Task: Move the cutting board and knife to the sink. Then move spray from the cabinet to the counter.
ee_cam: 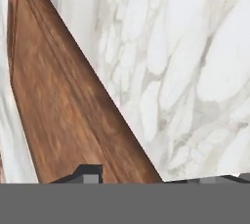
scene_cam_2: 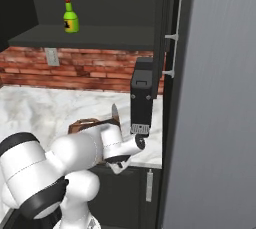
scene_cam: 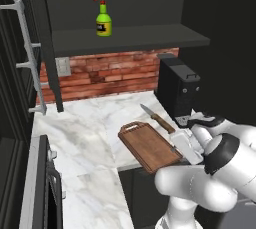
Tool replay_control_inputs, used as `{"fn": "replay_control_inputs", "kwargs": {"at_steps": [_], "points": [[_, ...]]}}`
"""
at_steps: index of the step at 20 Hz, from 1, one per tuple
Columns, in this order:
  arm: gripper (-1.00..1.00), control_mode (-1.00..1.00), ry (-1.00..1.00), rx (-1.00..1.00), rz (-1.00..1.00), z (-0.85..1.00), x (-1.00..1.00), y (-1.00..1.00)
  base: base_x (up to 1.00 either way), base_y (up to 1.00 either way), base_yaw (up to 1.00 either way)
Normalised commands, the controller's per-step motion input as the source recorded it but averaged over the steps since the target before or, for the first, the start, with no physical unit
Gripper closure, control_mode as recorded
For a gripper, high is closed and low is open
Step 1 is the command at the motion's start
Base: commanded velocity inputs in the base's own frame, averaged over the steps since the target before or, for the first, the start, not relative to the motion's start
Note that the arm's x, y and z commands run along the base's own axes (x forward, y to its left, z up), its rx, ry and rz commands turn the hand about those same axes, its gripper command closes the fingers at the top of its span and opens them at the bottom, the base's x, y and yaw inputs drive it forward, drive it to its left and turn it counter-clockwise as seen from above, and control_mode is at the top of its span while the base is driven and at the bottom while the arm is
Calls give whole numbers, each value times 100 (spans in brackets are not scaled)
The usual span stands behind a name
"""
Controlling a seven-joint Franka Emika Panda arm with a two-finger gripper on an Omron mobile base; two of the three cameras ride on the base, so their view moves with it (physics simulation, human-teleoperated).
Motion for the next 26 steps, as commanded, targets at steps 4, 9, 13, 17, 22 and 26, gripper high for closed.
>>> {"fn": "replay_control_inputs", "kwargs": {"at_steps": [4, 9, 13, 17, 22, 26], "points": [[100, -100, -23, -6, 0, 50, -14, 27, 0, 0, 0], [100, -100, -35, 0, 0, 92, -26, 17, 0, 0, 0], [100, -100, -32, 2, 0, 99, -34, 4, 0, 0, 0], [100, -100, -21, 2, 0, 83, -39, 0, 0, 0, 0], [100, -100, -15, 2, -6, 62, -38, 1, 0, 0, 0], [100, -100, -10, 5, -12, 55, -19, 0, 0, 0, 0]]}}
